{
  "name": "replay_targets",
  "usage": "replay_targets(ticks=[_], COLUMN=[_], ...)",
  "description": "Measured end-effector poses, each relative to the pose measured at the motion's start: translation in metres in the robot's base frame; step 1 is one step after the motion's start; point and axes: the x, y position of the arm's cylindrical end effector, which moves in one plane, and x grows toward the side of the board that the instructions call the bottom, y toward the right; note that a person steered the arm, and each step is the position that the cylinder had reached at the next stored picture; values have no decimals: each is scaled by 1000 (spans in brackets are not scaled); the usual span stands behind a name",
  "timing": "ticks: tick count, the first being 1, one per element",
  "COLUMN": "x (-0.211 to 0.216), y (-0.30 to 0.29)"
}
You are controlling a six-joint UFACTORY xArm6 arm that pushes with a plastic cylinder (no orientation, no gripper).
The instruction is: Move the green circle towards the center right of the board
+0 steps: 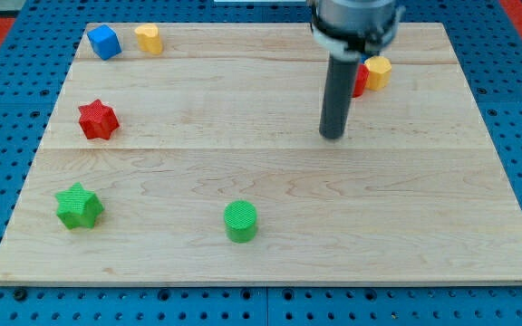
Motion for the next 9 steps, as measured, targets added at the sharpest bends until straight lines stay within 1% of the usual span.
replay_targets(ticks=[2, 3, 4, 5, 6, 8, 9], x=[143, 139, 110, 87, 87, 95, 48], y=[-49, -120, -140, -139, -126, -77, -28])
